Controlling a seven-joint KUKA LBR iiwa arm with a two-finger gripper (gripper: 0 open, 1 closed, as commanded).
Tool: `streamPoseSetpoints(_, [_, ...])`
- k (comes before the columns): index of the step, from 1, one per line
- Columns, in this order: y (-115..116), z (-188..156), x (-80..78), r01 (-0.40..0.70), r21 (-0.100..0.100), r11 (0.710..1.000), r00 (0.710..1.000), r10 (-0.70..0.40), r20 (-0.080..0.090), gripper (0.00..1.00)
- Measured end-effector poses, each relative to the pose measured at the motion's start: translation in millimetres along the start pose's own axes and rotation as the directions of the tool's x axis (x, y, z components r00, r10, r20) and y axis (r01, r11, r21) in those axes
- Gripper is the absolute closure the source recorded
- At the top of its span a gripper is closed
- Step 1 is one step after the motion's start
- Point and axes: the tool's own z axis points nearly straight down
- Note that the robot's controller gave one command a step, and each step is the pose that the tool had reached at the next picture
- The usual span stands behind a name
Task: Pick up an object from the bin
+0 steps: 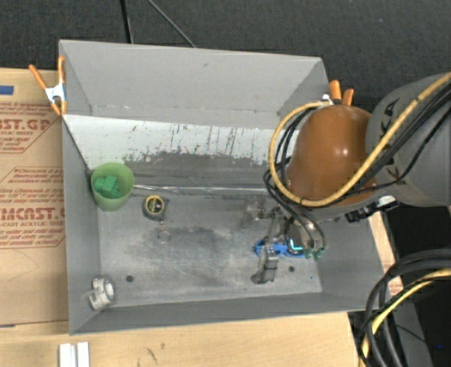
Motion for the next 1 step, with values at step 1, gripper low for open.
streamPoseSetpoints(1, [-79.7, 106.0, -2.7, -0.113, 0.001, 0.994, 0.994, 0.113, 0.002, 0.00])
